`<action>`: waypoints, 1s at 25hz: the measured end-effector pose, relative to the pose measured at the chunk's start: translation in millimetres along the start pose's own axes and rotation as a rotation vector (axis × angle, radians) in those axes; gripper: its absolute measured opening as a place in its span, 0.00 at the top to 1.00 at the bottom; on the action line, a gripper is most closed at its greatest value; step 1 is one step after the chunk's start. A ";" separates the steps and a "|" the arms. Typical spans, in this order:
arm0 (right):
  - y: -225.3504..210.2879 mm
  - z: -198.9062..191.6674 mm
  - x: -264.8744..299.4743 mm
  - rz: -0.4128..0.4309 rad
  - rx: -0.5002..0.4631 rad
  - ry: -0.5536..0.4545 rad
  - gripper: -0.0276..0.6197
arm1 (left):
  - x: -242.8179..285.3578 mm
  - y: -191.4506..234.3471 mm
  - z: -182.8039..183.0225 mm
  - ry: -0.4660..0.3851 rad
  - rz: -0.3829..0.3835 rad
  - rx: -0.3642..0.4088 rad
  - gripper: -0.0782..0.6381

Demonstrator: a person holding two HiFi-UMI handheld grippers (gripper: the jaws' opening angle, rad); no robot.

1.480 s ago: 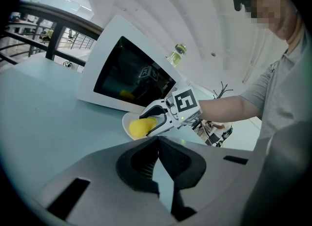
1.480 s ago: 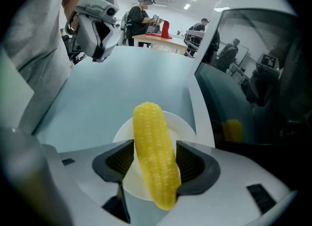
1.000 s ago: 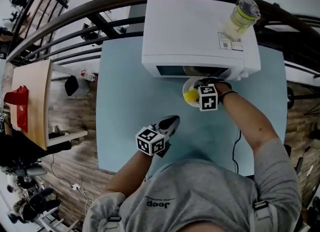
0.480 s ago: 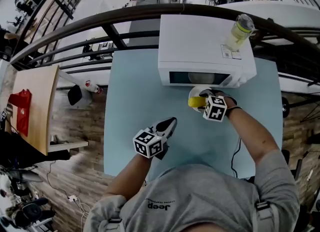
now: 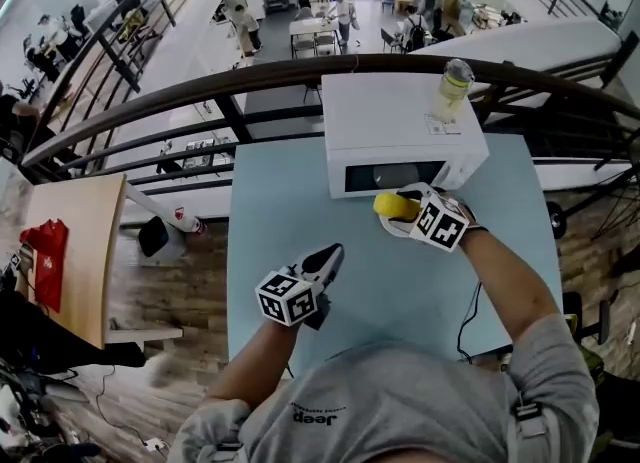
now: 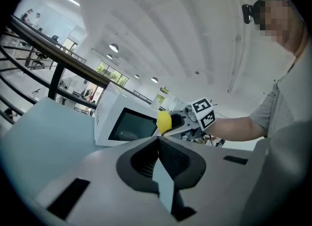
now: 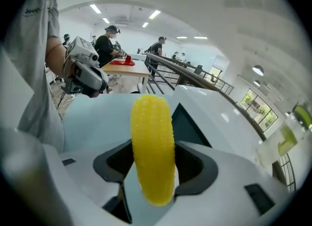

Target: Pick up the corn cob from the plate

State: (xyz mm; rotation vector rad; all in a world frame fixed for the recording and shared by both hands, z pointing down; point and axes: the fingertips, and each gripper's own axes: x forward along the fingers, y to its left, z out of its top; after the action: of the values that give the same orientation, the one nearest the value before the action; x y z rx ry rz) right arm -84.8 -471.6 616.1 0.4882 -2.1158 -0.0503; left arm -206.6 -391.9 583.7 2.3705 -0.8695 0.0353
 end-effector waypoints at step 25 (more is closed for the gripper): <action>43.7 -29.3 -389.3 -0.070 0.253 -0.697 0.55 | -10.5 -280.8 16.4 -0.277 0.177 0.172 0.87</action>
State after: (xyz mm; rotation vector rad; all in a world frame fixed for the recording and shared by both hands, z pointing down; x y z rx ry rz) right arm 114.3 -286.1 332.7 0.7781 -2.8045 0.0111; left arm -50.6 -226.2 418.0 2.4880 -1.2521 -0.1568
